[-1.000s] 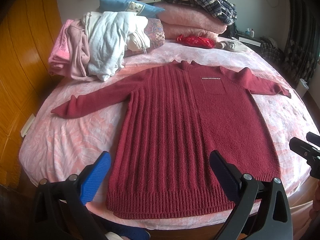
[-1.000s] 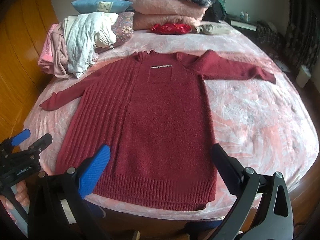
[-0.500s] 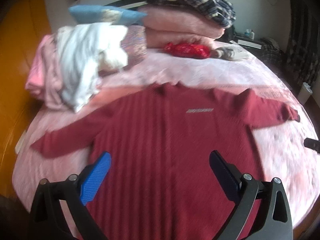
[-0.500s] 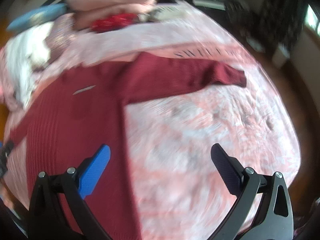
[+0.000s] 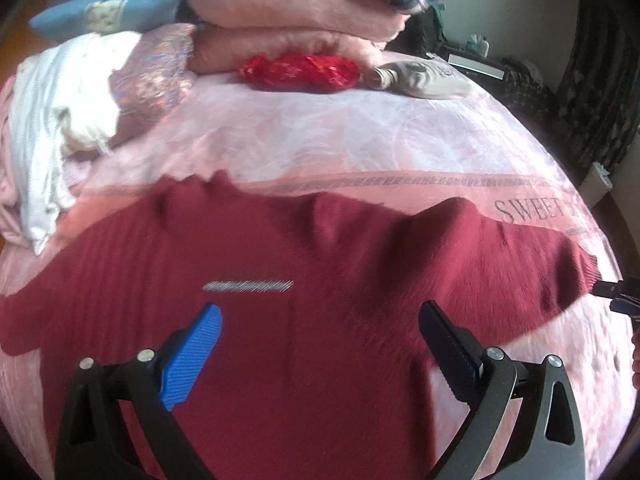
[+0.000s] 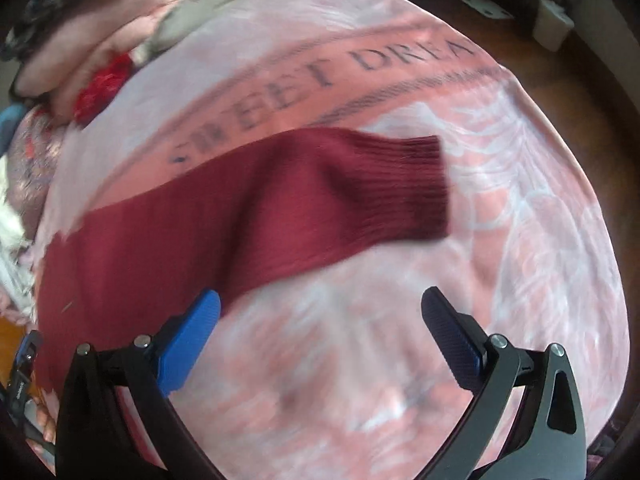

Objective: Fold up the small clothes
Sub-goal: 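Grasp the dark red sweater's sleeve cuff with the right gripper and lift, then lay the held sleeve across the sweater body and open the right gripper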

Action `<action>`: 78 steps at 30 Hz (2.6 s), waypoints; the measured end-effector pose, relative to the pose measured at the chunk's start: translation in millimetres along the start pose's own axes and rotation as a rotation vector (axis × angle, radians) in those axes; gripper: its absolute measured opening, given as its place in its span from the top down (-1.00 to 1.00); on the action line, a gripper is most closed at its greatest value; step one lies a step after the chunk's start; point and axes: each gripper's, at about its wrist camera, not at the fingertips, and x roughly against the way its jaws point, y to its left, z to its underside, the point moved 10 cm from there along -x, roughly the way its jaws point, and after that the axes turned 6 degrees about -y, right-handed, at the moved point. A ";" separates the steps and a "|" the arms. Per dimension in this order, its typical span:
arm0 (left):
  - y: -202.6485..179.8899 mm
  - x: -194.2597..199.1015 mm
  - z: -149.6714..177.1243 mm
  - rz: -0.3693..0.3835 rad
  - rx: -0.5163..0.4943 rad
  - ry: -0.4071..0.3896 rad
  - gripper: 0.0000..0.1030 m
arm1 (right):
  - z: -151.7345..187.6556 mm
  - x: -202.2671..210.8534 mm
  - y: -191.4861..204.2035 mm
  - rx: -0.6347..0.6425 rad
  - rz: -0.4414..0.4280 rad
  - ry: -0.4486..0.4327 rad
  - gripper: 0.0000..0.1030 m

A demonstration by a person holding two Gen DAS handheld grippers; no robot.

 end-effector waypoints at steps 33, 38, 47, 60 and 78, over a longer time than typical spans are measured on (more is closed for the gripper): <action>17.9 -45.9 -13.2 -0.139 -0.007 -0.039 -0.93 | -73.7 31.7 -83.9 -0.112 0.069 -0.251 0.82; 59.2 -57.8 9.5 -0.167 0.055 0.028 -0.93 | -36.4 -10.9 -113.4 -0.253 0.179 -0.154 0.85; 106.0 -43.8 27.9 -0.141 0.064 0.029 -0.93 | -50.7 55.1 -83.4 -0.270 -0.052 -0.246 0.87; 173.5 -23.2 38.1 -0.125 0.153 0.059 -0.93 | -11.4 64.7 220.4 0.375 -0.333 -0.224 0.87; 204.3 -27.4 53.4 -0.041 0.228 0.104 -0.93 | 133.9 37.6 389.5 0.719 -0.555 0.099 0.22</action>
